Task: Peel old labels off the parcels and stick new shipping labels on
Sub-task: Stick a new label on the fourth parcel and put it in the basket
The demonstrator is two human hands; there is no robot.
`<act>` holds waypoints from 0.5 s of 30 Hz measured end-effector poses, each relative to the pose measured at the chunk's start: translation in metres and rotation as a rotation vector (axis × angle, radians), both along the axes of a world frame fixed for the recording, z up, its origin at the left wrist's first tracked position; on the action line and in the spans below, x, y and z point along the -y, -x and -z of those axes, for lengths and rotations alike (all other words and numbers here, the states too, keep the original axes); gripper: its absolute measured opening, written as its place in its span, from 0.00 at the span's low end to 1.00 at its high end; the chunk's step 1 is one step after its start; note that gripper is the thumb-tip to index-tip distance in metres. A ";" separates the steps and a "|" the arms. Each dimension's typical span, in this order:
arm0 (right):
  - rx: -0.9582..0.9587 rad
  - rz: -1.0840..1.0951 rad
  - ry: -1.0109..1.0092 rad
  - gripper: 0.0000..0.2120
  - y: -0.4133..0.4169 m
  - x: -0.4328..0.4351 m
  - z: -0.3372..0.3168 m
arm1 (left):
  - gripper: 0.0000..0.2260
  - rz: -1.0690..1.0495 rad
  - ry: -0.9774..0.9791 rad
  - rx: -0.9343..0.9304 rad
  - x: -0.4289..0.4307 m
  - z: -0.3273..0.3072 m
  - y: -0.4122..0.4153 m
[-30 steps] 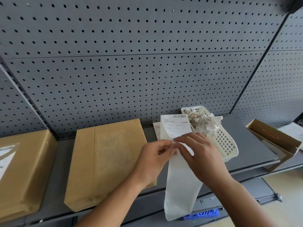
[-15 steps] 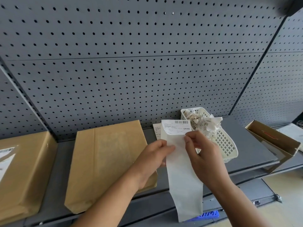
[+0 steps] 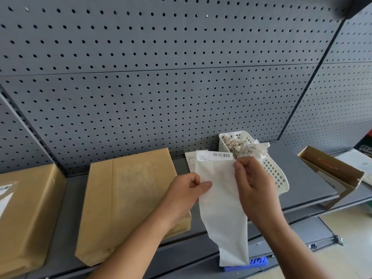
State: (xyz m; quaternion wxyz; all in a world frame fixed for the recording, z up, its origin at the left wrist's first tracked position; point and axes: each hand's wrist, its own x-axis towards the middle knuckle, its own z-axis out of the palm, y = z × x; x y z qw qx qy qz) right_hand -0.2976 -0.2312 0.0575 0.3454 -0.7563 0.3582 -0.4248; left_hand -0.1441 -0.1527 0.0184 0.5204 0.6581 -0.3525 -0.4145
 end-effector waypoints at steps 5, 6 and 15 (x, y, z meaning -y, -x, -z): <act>0.039 0.065 -0.020 0.05 0.001 0.013 -0.003 | 0.14 0.027 -0.106 0.243 -0.002 0.006 -0.004; 0.046 0.067 -0.023 0.06 0.001 0.015 -0.004 | 0.12 0.030 -0.119 0.288 -0.002 0.005 -0.005; -0.032 -0.061 0.067 0.06 -0.002 0.006 -0.008 | 0.16 0.027 0.001 -0.074 0.008 -0.017 -0.010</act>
